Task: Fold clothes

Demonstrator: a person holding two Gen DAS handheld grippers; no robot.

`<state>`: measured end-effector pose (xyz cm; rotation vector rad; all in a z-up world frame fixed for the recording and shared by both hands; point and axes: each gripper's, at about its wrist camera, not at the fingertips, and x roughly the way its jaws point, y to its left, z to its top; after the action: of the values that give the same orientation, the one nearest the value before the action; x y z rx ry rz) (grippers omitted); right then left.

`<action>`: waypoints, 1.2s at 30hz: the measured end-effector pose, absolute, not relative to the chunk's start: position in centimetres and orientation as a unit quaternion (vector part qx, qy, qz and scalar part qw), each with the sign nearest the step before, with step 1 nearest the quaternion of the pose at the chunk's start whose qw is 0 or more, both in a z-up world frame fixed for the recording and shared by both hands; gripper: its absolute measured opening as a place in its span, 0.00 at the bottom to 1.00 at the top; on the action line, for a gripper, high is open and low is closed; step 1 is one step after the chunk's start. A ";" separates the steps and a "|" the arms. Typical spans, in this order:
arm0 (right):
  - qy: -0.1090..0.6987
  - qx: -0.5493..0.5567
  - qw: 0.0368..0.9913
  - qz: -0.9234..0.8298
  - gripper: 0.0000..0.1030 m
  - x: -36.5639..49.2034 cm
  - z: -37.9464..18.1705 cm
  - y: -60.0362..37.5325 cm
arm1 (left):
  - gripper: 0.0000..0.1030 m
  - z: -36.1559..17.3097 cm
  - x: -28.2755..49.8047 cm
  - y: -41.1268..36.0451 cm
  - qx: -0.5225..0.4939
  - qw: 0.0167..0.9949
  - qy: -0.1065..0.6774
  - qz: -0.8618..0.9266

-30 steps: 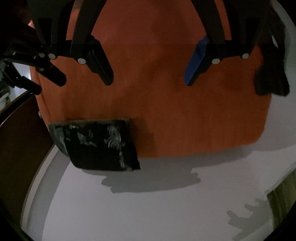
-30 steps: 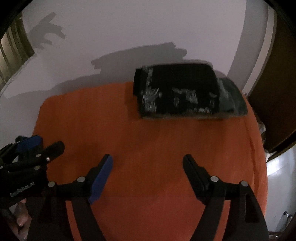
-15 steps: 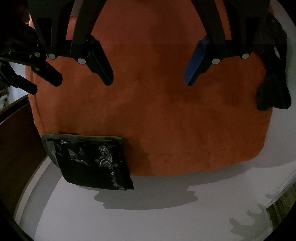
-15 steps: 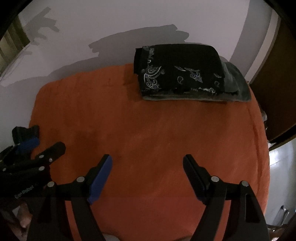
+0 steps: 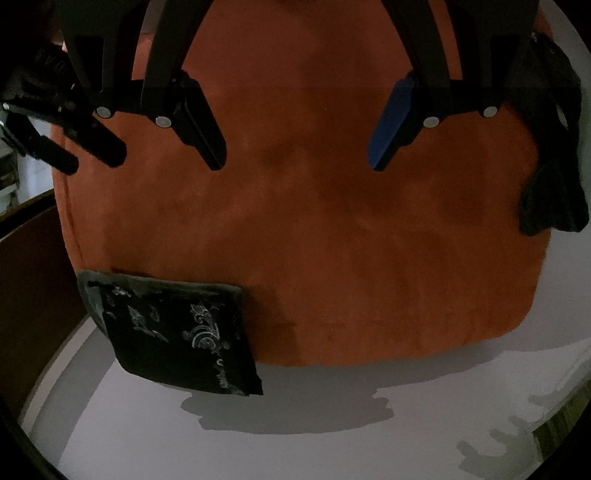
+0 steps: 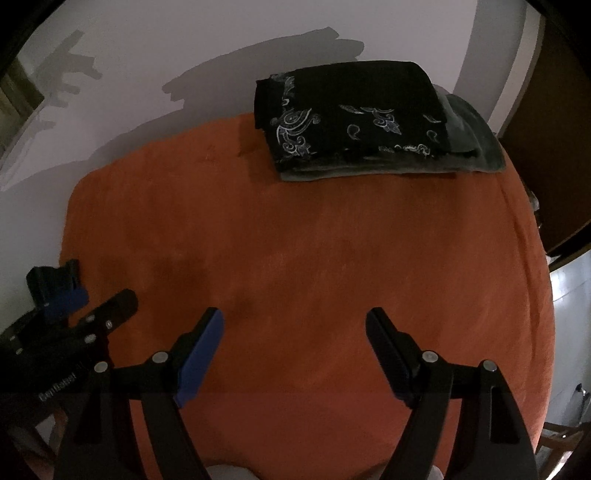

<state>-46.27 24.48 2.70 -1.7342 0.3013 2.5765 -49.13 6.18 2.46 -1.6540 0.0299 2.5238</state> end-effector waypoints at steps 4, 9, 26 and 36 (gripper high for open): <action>0.079 -0.550 0.010 0.831 0.77 -46.5 3.0 24.1 | 0.77 2.7 -48.5 6.4 -0.535 0.072 0.021 0.842; 0.057 -0.544 0.014 0.837 0.77 -46.8 3.4 23.9 | 0.77 3.0 -48.2 6.2 -0.532 0.071 0.017 0.843; 0.063 -0.549 0.012 0.833 0.77 -46.4 3.0 23.6 | 0.77 3.3 -48.2 6.2 -0.531 0.068 0.020 0.844; 0.064 -0.553 0.009 0.831 0.77 -46.0 2.8 23.4 | 0.77 3.2 -47.8 5.9 -0.529 0.060 0.021 0.846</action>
<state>-46.03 23.42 2.82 -1.7259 0.2003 2.5955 -47.80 5.94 3.25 -1.6007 0.0641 2.5610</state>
